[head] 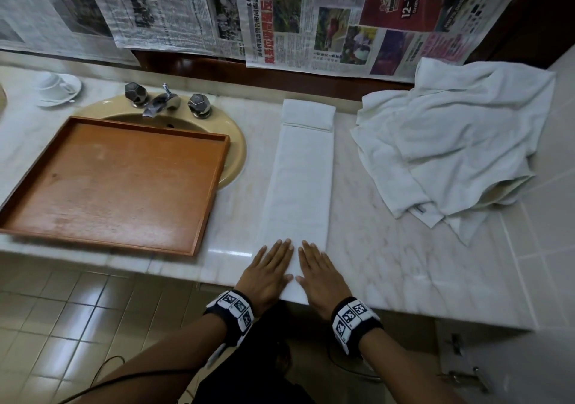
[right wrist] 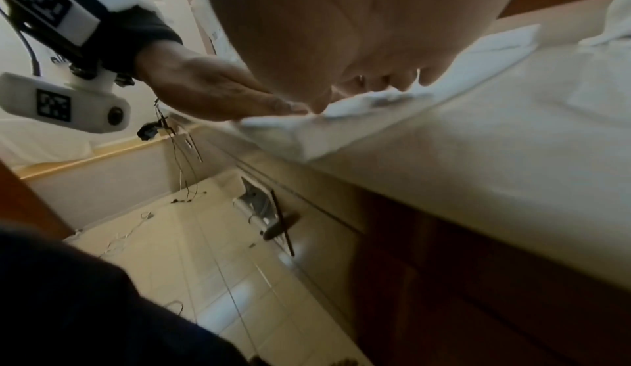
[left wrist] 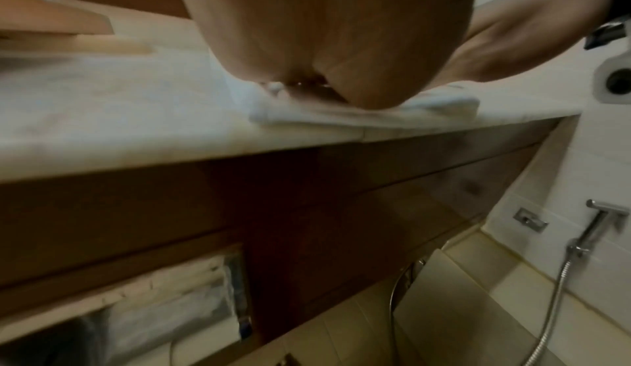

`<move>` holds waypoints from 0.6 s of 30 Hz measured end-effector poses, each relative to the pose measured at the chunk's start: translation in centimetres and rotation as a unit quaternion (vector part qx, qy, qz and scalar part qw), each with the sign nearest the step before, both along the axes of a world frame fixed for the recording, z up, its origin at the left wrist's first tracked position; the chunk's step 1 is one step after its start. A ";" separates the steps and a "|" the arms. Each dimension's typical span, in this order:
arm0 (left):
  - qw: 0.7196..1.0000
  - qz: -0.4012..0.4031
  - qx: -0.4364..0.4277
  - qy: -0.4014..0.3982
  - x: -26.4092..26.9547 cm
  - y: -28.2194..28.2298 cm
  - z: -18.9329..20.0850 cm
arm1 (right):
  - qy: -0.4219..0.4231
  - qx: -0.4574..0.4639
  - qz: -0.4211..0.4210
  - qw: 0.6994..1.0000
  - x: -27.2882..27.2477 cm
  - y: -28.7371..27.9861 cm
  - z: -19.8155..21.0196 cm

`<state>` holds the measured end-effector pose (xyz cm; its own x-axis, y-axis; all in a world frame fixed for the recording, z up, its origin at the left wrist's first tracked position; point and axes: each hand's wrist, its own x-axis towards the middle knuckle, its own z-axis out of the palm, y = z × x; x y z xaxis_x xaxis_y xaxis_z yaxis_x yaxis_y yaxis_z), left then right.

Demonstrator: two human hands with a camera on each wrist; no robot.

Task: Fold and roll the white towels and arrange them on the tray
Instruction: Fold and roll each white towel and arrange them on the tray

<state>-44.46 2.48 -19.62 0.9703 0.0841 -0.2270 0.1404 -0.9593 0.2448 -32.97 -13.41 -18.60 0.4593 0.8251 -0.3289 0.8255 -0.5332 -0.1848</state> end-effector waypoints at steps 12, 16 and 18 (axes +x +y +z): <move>0.999 -0.031 -0.032 -0.017 -4.0 -1.4 0.8 | -0.036 0.056 0.028 0.997 -2.5 -2.9 -0.1; 0.998 -0.041 -0.048 -0.014 -5.8 -0.4 0.1 | -0.055 0.048 0.049 0.996 -2.7 -6.5 -1.6; 0.997 -0.044 -0.061 -0.036 -6.6 0.6 -0.2 | -0.068 0.061 0.041 0.995 -2.4 -7.6 -1.3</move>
<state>-51.09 3.10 -19.84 0.9868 -0.0256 -0.1600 0.0352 -0.9299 0.3661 -35.33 -20.97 -19.85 0.4223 0.8916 -0.1634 0.8872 -0.4435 -0.1270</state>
